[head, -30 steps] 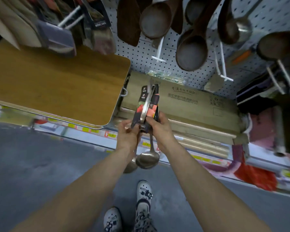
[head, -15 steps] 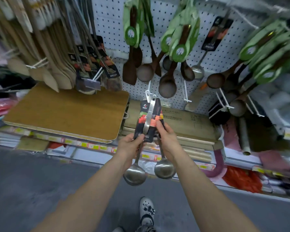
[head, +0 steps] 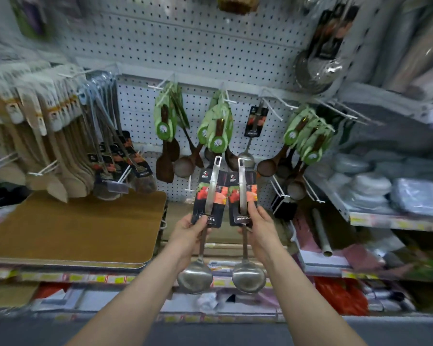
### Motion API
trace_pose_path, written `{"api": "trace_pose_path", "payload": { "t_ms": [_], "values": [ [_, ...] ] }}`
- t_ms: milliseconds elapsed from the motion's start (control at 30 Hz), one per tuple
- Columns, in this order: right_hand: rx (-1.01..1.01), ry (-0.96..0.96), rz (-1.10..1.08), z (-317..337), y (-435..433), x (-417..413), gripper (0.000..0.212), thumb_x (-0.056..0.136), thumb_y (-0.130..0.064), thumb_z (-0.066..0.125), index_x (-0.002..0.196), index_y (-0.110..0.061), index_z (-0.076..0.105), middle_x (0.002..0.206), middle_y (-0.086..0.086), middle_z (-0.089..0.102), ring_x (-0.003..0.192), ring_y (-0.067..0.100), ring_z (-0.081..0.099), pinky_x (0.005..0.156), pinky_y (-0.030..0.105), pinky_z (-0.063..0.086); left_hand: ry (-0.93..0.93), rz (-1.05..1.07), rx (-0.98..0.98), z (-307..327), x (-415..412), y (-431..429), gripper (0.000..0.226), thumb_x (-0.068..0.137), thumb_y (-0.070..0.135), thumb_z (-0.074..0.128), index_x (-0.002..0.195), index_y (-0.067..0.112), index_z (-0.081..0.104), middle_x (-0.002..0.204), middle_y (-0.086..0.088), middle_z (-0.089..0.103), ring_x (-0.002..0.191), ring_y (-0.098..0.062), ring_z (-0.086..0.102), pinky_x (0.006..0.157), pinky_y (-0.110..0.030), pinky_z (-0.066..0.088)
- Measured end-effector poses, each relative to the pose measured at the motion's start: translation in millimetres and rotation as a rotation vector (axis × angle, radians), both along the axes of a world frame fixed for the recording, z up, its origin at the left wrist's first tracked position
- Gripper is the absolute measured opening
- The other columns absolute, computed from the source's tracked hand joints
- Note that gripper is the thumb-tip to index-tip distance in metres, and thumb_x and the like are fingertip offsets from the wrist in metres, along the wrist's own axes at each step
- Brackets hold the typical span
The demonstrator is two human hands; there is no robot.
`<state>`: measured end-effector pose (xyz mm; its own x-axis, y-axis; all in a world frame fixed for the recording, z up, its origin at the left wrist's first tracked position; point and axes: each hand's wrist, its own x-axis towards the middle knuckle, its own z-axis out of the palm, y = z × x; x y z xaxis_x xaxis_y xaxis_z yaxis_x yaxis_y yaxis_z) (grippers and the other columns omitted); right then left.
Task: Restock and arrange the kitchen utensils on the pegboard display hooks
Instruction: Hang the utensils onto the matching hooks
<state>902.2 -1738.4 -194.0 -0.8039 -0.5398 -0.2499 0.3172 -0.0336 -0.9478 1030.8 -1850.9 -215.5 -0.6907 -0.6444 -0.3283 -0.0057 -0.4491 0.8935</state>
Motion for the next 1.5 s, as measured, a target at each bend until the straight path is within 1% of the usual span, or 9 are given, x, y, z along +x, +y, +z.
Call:
{"api": "trace_pose_path", "payload": {
  "t_ms": [133,267,567,667,800,900,1067,1333,1500],
  "values": [
    [-0.069,-0.007,-0.071,18.9,12.0,-18.7,0.022,0.097,-0.038,0.058,0.102,-0.020,0.069,0.084,-0.001,0.072,0.066,0.012,0.062,0.055,0.027,0.046,0.015,-0.033,-0.002,9.2,-17.2,4.6,0.016,0.095,0.017,0.057,0.110,0.014,0.062,0.096,-0.006,0.070,0.086,-0.018,0.064,0.076,-0.031,0.051],
    [-0.082,0.016,-0.118,35.4,19.7,-48.5,0.039,0.094,-0.046,0.059,0.119,-0.016,0.067,0.096,0.000,0.074,0.071,0.012,0.066,0.056,0.028,0.048,-0.012,-0.031,-0.034,15.9,-39.4,3.0,0.014,0.096,0.017,0.056,0.109,0.014,0.060,0.101,-0.010,0.069,0.088,-0.021,0.066,0.089,-0.041,0.055],
    [-0.091,0.021,-0.108,69.6,5.0,-107.6,0.038,0.094,-0.047,0.058,0.105,-0.012,0.067,0.075,-0.002,0.073,0.057,0.008,0.065,0.046,0.022,0.047,0.055,-0.012,-0.008,38.7,-95.3,-6.0,0.015,0.099,0.009,0.049,0.109,0.014,0.058,0.098,-0.011,0.067,0.085,-0.022,0.063,0.084,-0.039,0.053],
    [-0.082,0.026,-0.091,70.7,-5.7,-122.8,0.038,0.094,-0.047,0.058,0.107,-0.013,0.067,0.082,0.000,0.073,0.065,0.011,0.064,0.052,0.024,0.047,0.039,-0.027,-0.033,39.2,-108.2,-14.5,0.015,0.098,0.013,0.052,0.111,0.014,0.059,0.103,-0.012,0.067,0.089,-0.023,0.064,0.090,-0.043,0.052],
    [-0.082,0.048,-0.074,64.5,-12.6,-133.5,0.037,0.096,-0.049,0.055,0.108,-0.016,0.069,0.092,0.001,0.075,0.070,0.010,0.067,0.055,0.024,0.050,0.033,-0.029,-0.052,38.1,-121.8,-25.9,0.017,0.097,0.014,0.052,0.112,0.017,0.061,0.105,-0.011,0.067,0.091,-0.022,0.066,0.088,-0.039,0.055],
    [-0.113,0.076,-0.090,59.2,-13.3,-135.3,0.036,0.097,-0.047,0.054,0.107,-0.016,0.069,0.091,0.001,0.075,0.070,0.008,0.067,0.055,0.023,0.049,0.026,-0.029,-0.064,34.9,-130.1,-31.1,0.017,0.097,0.015,0.053,0.111,0.018,0.062,0.109,-0.012,0.068,0.091,-0.021,0.067,0.083,-0.035,0.055],
    [-0.119,0.092,-0.068,61.9,-16.8,-142.5,0.033,0.098,-0.046,0.053,0.106,-0.018,0.069,0.093,0.000,0.075,0.071,0.007,0.068,0.054,0.022,0.050,0.015,-0.041,-0.068,30.8,-136.9,-33.5,0.016,0.097,0.014,0.053,0.110,0.017,0.062,0.108,-0.012,0.068,0.091,-0.021,0.067,0.087,-0.039,0.055],
    [-0.088,0.069,-0.093,60.1,-35.2,-164.8,0.029,0.100,-0.037,0.052,0.101,-0.013,0.067,0.089,0.005,0.069,0.075,0.016,0.060,0.058,0.028,0.045,0.023,-0.039,-0.046,29.3,-140.9,-37.8,0.019,0.097,0.015,0.053,0.114,0.019,0.061,0.105,-0.008,0.069,0.090,-0.020,0.067,0.087,-0.038,0.055],
    [-0.089,0.021,-0.089,59.2,-60.1,-191.3,0.034,0.099,-0.040,0.054,0.112,-0.011,0.067,0.096,0.008,0.070,0.076,0.016,0.061,0.057,0.027,0.047,0.026,-0.025,-0.037,28.0,-141.8,-44.8,0.021,0.098,0.014,0.052,0.116,0.020,0.062,0.110,-0.010,0.068,0.095,-0.023,0.066,0.088,-0.039,0.054]
  ]
}}
